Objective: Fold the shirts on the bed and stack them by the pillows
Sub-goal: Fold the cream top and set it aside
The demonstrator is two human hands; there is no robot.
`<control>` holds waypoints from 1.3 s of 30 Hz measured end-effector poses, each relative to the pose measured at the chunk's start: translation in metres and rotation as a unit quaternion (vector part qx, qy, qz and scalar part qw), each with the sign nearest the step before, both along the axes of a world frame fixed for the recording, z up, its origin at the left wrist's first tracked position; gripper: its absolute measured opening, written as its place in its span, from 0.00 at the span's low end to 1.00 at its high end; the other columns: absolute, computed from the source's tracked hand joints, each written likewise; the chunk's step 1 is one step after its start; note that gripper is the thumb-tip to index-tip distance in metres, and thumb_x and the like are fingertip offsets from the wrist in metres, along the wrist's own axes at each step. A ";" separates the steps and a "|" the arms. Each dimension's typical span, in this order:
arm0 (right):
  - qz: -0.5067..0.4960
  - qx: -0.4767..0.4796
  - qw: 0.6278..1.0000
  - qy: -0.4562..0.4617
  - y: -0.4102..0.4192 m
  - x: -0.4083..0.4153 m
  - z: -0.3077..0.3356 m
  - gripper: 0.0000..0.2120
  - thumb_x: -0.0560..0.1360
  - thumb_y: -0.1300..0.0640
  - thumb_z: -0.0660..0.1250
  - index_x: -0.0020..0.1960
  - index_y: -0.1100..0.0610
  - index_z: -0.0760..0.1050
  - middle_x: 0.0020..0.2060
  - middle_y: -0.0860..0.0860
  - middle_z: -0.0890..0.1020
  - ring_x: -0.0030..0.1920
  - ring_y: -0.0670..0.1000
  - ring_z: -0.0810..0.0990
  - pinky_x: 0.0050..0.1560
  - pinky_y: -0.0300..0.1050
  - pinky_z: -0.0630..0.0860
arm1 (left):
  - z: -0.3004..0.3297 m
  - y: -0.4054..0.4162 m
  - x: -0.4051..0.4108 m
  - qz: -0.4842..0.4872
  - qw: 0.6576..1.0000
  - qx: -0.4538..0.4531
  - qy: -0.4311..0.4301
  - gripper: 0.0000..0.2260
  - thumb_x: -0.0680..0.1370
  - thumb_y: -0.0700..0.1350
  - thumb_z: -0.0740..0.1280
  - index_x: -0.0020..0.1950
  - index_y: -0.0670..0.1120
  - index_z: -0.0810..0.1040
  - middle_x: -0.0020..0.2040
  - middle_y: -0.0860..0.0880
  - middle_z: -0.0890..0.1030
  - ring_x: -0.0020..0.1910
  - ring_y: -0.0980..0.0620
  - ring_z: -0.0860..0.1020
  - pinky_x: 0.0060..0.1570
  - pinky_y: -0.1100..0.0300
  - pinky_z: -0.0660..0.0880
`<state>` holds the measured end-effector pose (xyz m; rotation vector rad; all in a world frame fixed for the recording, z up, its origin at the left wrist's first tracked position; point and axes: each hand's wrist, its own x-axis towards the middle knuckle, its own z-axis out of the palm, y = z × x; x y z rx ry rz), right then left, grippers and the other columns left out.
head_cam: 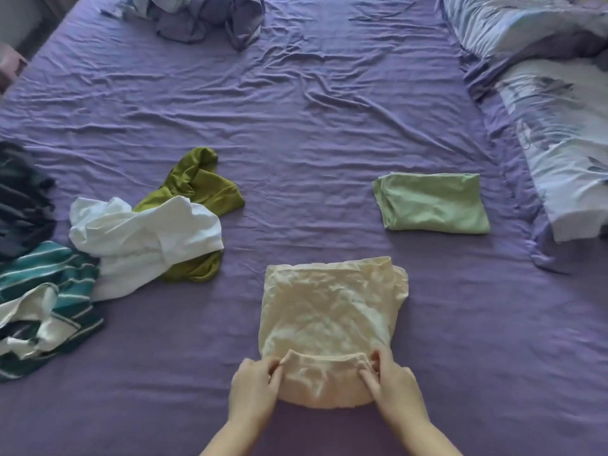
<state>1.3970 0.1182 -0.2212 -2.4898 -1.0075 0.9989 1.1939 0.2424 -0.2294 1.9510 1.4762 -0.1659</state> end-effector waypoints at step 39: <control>0.000 0.076 0.962 0.264 0.009 0.068 -0.003 0.12 0.74 0.51 0.68 0.36 0.57 0.77 0.29 0.44 0.69 0.32 0.44 0.66 0.32 0.35 0.62 | 0.007 0.054 0.021 -0.114 0.945 -0.256 -0.168 0.18 0.77 0.49 0.66 0.30 0.51 0.66 0.29 0.57 0.62 0.29 0.59 0.60 0.29 0.65 0.57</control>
